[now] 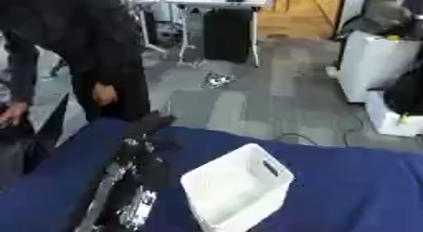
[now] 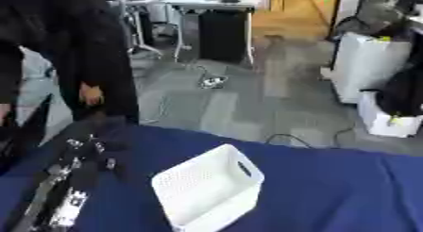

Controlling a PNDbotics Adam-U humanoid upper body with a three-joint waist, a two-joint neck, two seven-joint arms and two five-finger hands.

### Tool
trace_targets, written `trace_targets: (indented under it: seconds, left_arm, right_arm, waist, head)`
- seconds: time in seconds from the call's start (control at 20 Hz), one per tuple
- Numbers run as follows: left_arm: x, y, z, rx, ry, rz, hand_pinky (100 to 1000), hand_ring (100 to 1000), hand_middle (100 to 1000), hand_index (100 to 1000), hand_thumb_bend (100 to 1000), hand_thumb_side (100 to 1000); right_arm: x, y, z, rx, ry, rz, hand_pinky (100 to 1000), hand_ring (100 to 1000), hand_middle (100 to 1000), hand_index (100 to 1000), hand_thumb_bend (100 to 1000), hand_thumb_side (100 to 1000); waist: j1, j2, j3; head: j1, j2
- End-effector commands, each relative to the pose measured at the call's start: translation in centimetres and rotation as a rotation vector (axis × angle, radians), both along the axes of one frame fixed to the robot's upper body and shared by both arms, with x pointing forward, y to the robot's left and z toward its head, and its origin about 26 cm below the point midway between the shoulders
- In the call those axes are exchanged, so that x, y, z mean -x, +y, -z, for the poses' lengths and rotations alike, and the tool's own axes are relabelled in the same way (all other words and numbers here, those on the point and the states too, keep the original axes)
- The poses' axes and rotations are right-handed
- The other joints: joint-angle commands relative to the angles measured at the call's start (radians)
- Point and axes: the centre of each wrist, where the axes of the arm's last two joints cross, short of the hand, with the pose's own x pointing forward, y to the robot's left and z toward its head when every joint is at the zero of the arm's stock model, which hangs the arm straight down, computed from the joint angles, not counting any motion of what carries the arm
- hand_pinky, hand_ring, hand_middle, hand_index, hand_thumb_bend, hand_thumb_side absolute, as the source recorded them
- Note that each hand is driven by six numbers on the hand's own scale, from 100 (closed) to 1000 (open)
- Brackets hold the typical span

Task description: Pick up objects on the table and place them in the box.

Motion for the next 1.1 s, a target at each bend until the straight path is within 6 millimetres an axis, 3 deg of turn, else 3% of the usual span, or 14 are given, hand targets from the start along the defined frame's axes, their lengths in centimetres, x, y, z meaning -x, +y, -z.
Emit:
trace_targets:
  seconds: [0.05, 0.55, 0.75, 1.1]
  left_arm:
    - [0.2, 0.0, -1.2, -0.050, -0.041, 0.007, 399, 736, 876, 925, 100, 744]
    - [-0.9, -0.1, -3.2, -0.360, -0.113, 0.020, 442, 764, 901, 946, 100, 711]
    - [-1.3, -0.5, -3.9, -0.499, -0.161, 0.026, 470, 773, 901, 942, 100, 686]
    - [-1.8, -1.9, -4.3, -0.654, -0.234, 0.066, 505, 782, 901, 936, 100, 656]
  right_arm:
    - [0.2, -0.2, -1.0, 0.041, -0.009, -0.006, 873, 811, 838, 870, 100, 923]
    - [0.2, -0.4, -1.3, 0.065, 0.021, -0.017, 875, 812, 838, 870, 100, 929]
    - [0.2, -0.4, -1.4, 0.073, 0.031, -0.022, 877, 812, 838, 871, 100, 932]
    - [0.2, -0.4, -1.6, 0.081, 0.041, -0.028, 877, 813, 839, 872, 100, 934]
  waist:
    - [0.002, -0.015, -0.001]
    - [0.017, -0.022, -0.017]
    - [0.024, -0.023, -0.024]
    - [0.036, -0.025, -0.034]
  head:
    - [0.014, 0.051]
    - [-0.014, 0.214]
    - [-0.016, 0.244]
    - [-0.021, 0.263]
